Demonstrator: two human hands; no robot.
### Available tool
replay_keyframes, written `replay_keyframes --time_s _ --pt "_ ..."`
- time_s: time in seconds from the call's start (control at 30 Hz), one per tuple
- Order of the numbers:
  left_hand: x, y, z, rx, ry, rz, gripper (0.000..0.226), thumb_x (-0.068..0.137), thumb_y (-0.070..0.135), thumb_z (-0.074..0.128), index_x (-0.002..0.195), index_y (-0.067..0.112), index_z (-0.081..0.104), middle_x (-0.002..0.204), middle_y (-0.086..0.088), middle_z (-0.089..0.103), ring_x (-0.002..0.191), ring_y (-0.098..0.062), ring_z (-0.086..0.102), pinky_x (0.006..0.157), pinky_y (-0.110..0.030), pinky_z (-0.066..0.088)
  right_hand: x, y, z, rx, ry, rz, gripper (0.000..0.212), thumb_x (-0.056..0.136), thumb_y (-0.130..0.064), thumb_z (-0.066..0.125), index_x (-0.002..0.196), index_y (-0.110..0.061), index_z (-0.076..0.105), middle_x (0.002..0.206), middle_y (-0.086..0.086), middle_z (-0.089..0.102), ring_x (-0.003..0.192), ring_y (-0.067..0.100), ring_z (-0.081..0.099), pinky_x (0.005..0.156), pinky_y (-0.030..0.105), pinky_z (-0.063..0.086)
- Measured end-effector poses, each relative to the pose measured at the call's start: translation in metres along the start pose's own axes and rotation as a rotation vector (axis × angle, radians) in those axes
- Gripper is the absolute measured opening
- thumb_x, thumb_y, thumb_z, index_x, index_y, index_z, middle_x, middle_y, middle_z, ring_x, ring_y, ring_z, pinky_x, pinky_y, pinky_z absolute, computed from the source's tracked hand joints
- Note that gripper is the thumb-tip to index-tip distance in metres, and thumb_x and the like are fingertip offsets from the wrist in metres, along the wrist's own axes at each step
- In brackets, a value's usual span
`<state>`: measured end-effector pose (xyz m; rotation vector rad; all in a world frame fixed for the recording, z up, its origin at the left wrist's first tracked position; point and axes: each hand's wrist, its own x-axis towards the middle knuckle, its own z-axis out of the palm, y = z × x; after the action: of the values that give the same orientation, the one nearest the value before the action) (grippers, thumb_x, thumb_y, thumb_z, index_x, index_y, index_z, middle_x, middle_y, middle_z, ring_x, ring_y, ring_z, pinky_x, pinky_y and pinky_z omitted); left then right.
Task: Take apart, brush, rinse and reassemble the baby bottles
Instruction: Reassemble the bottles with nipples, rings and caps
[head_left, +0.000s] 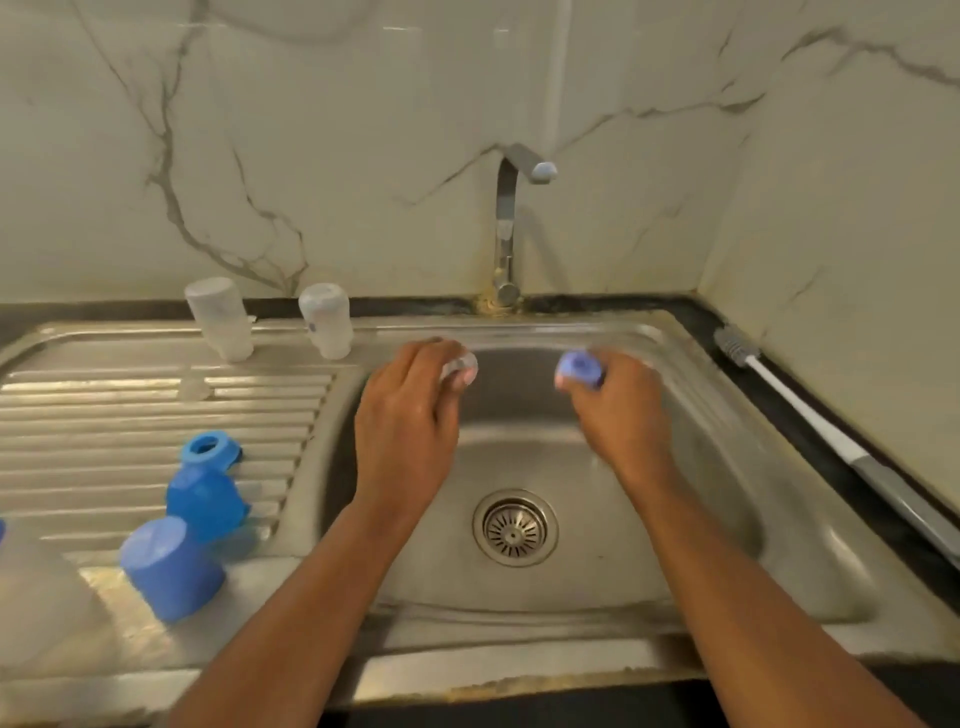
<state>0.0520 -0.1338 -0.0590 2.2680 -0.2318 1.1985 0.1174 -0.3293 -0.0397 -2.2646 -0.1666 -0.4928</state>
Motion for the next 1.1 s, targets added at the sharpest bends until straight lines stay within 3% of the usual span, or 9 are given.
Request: replay_keyframes --time_s 0.07,0.2,0.33,0.43,0.57,0.67,0.8,0.97,1.1 --pt "-0.003 -0.001 0.004 0.043 -0.106 0.079 0.013 0.092 0.010 0.064 0.105 0.012 0.069 0.104 -0.001 0.069 0.089 -0.020 0.064 0.076 -0.030 0.045 0.002 -0.009 -0.011 0.143 0.354 -0.180 0.032 0.090 -0.035 0.067 0.114 -0.014 0.067 0.108 -0.001 0.070 0.101 0.013 0.063 0.089 0.026 0.048" --pt "0.000 -0.003 0.002 0.026 -0.029 -0.027 0.019 0.092 0.009 0.062 0.110 0.011 0.067 0.110 -0.003 0.068 0.093 -0.017 0.060 0.077 -0.030 0.046 -0.010 0.004 0.002 -0.191 -0.309 0.098 0.048 0.085 -0.044 0.069 0.117 -0.007 0.065 0.096 0.008 0.070 0.093 0.026 0.068 0.079 0.032 0.051" --pt "-0.008 -0.016 0.007 0.142 -0.349 -0.082 0.015 0.094 0.018 0.065 0.108 0.019 0.070 0.106 0.001 0.068 0.095 -0.023 0.066 0.075 -0.033 0.048 -0.004 -0.003 0.000 0.055 0.161 -0.060 0.037 0.088 -0.041 0.069 0.117 -0.019 0.064 0.104 0.000 0.071 0.092 0.017 0.064 0.076 0.027 0.044" --pt "-0.006 -0.010 0.008 0.056 -0.218 -0.118 0.014 0.096 0.021 0.064 0.109 0.020 0.068 0.109 0.006 0.067 0.095 -0.011 0.062 0.075 -0.028 0.048 -0.012 0.000 0.006 -0.172 -0.254 0.104 0.049 0.084 -0.042 0.073 0.121 -0.012 0.063 0.110 0.008 0.070 0.098 0.025 0.066 0.083 0.030 0.049" --pt "-0.005 -0.012 0.006 -0.046 -0.208 -0.142 0.017 0.095 0.025 0.067 0.110 0.019 0.071 0.109 0.007 0.067 0.095 -0.003 0.060 0.082 -0.024 0.049 -0.004 -0.006 -0.005 0.075 0.284 -0.120 0.031 0.088 -0.034 0.071 0.114 -0.018 0.066 0.104 -0.006 0.068 0.094 0.013 0.062 0.078 0.027 0.045" --pt "0.002 -0.005 0.000 -0.069 -0.070 -0.170 0.015 0.094 0.019 0.069 0.108 0.015 0.071 0.108 0.004 0.068 0.096 -0.003 0.057 0.084 -0.033 0.052 -0.010 0.008 0.001 -0.127 -0.216 0.127 0.052 0.083 -0.037 0.075 0.127 -0.014 0.060 0.118 0.005 0.068 0.107 0.025 0.065 0.087 0.030 0.047" --pt "0.011 0.023 -0.010 -0.136 0.252 0.084 0.011 0.090 0.006 0.069 0.101 0.003 0.069 0.107 0.006 0.065 0.108 -0.009 0.056 0.099 -0.019 0.041 -0.005 -0.023 -0.019 0.240 0.308 -0.070 0.053 0.086 -0.036 0.073 0.134 -0.022 0.054 0.114 -0.006 0.067 0.104 0.012 0.063 0.085 0.024 0.045" --pt "-0.010 0.001 0.015 0.224 -0.612 -0.233 0.011 0.092 0.019 0.060 0.092 0.021 0.071 0.096 0.002 0.073 0.098 -0.023 0.067 0.084 -0.033 0.047 -0.021 -0.020 0.009 0.090 -0.054 -0.029 0.085 0.081 -0.034 0.078 0.150 -0.030 0.029 0.100 -0.002 0.068 0.094 0.018 0.066 0.079 0.031 0.052" --pt "-0.006 0.012 0.019 0.066 -0.344 -0.110 0.012 0.089 0.014 0.060 0.096 0.019 0.069 0.094 0.006 0.072 0.092 -0.021 0.065 0.083 -0.037 0.048 -0.009 -0.020 -0.003 0.267 0.059 -0.037 0.083 0.081 -0.031 0.079 0.150 -0.032 0.031 0.104 -0.006 0.069 0.093 0.010 0.064 0.080 0.023 0.047"
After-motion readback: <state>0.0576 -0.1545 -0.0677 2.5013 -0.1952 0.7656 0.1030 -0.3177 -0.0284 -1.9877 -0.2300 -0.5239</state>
